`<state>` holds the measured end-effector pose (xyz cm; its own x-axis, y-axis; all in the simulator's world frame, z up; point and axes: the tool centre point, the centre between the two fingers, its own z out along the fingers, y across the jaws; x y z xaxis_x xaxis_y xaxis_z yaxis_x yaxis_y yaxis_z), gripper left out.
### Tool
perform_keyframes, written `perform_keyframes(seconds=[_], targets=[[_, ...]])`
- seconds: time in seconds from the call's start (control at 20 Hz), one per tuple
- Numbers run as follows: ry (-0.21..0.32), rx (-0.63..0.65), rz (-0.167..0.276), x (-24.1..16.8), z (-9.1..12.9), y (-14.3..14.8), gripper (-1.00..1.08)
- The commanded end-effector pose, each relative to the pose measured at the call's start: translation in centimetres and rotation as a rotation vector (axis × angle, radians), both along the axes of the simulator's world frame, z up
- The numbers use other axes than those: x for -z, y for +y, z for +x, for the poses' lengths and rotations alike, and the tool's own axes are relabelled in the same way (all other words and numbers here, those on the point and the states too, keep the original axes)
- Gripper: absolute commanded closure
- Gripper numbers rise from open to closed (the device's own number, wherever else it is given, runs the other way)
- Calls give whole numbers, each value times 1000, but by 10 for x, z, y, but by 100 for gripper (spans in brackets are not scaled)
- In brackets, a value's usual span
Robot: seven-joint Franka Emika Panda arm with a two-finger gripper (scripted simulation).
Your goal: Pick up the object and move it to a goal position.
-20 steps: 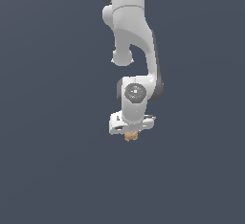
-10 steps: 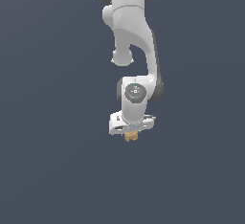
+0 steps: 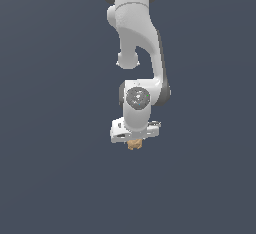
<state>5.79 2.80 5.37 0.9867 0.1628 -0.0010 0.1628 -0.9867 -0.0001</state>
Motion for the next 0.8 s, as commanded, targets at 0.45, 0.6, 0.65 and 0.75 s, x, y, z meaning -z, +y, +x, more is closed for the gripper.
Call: perform_keyframes(seconds=[0.45, 0.6, 0.65, 0.75], targets=[[-1, 0, 0, -43, 48, -34, 108], [-1, 0, 0, -52, 58, -41, 108], [-1, 0, 0, -55, 61, -43, 108], [-1, 0, 0, -59, 66, -46, 108]])
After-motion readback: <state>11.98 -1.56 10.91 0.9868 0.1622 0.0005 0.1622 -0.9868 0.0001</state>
